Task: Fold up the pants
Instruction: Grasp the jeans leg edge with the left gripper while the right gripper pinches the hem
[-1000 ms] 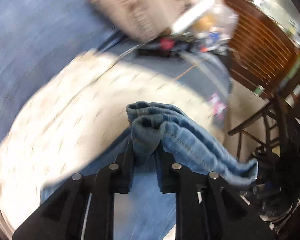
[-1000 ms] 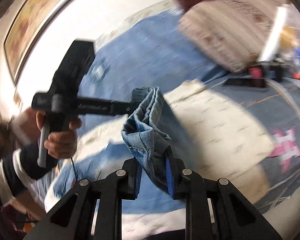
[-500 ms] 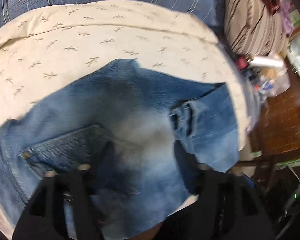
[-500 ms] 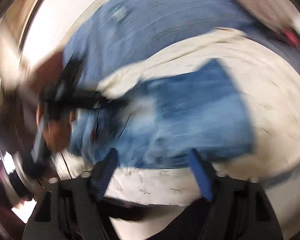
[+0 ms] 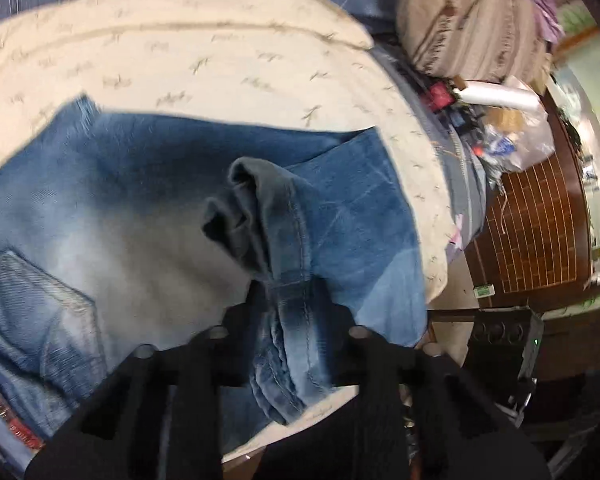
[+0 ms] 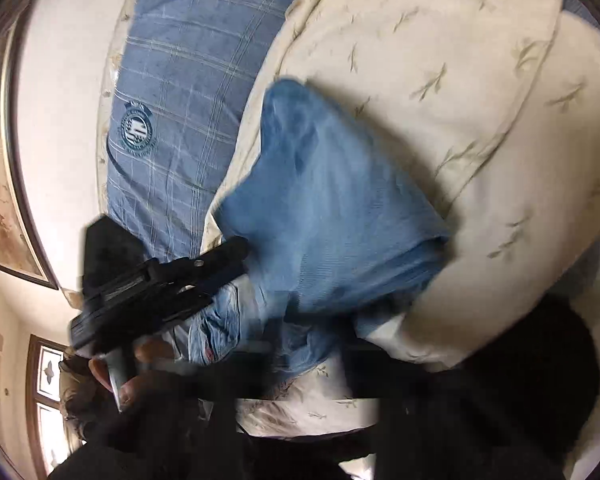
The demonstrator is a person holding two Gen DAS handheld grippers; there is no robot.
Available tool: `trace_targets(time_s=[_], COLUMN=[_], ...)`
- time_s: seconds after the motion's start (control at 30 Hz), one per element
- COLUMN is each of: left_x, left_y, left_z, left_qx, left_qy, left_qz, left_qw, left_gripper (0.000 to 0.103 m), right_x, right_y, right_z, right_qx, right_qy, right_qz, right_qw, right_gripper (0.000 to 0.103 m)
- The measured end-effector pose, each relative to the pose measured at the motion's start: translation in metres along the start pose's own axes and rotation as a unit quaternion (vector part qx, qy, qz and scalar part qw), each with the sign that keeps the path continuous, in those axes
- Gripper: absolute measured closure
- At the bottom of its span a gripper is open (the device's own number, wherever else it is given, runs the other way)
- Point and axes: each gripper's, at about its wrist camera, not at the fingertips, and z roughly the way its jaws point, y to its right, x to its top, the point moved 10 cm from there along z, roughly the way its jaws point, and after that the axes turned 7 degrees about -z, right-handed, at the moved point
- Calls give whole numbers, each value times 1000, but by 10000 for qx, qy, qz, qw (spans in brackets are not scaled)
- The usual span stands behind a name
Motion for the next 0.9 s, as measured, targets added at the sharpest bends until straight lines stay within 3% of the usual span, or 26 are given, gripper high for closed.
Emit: trace_targets(time_s=[0.07, 0.13, 0.2, 0.27, 0.3, 0.37, 0.43, 0.5, 0.53, 0.57, 0.6, 0.63, 0.67, 0.77, 0.87, 0.9], left_x=[-1, 0, 2, -3, -6, -7, -6, -2, -1, 0, 7, 10, 14, 19, 20, 25], left_y=[-6, -25, -54, -77, -87, -90, -90, -87, -90, -89, -87, -85, -83, -77, -74, -73], left_z=[-21, -32, -25, -10, -1, -4, -18, -32, -37, -41, -43, -42, -38, -20, -4, 0], left_qx=[-74, 93, 385, 553, 584, 288, 192, 25, -114, -275, -437, -482, -481, -444, -432, -327], left_qy=[254, 468, 511, 316, 166, 208, 395, 590, 618, 651, 706, 745, 738, 494, 373, 380], left_qz=[-50, -157, -478, -759, -891, -1039, -994, -946, -987, -1052, -1159, -1219, -1254, -1304, -1431, -1455], left_qw=[9996, 9987, 9968, 9951, 9942, 9940, 9941, 9938, 9931, 9919, 9898, 9886, 9882, 9892, 9881, 9881], left_gripper=[83, 83, 83, 83, 83, 83, 83, 80, 72, 58, 51, 43, 42, 42, 43, 44], right_x=[-7, -22, -35, -49, -51, -54, -57, -47, -35, -9, 16, 35, 64, 112, 134, 135], right_y=[-24, -33, -25, -10, -7, -14, -30, -56, -64, -72, -73, -70, -61, -39, -19, -17], right_z=[-1, 13, 36, 60, 63, 55, 39, 7, -6, -21, -31, -33, -29, 4, 41, 56], right_qx=[346, 479, 350, -29, -117, -165, -163, 74, 129, 129, 36, -147, -538, -1081, -1288, -1290], right_qy=[-39, -334, -670, -1081, -1134, -1405, -1688, -1518, -1304, -864, -483, -245, 8, 63, -82, -162], right_qz=[-222, -302, -272, -296, -311, -530, -1009, -1578, -1725, -1813, -1855, -1888, -1914, -1824, -1665, -1672], right_qw=[9991, 9978, 9968, 9937, 9930, 9885, 9803, 9757, 9763, 9795, 9815, 9816, 9800, 9772, 9776, 9773], right_gripper=[96, 96, 95, 91, 88, 80, 62, 62, 60, 56, 41, 34, 34, 34, 34, 39])
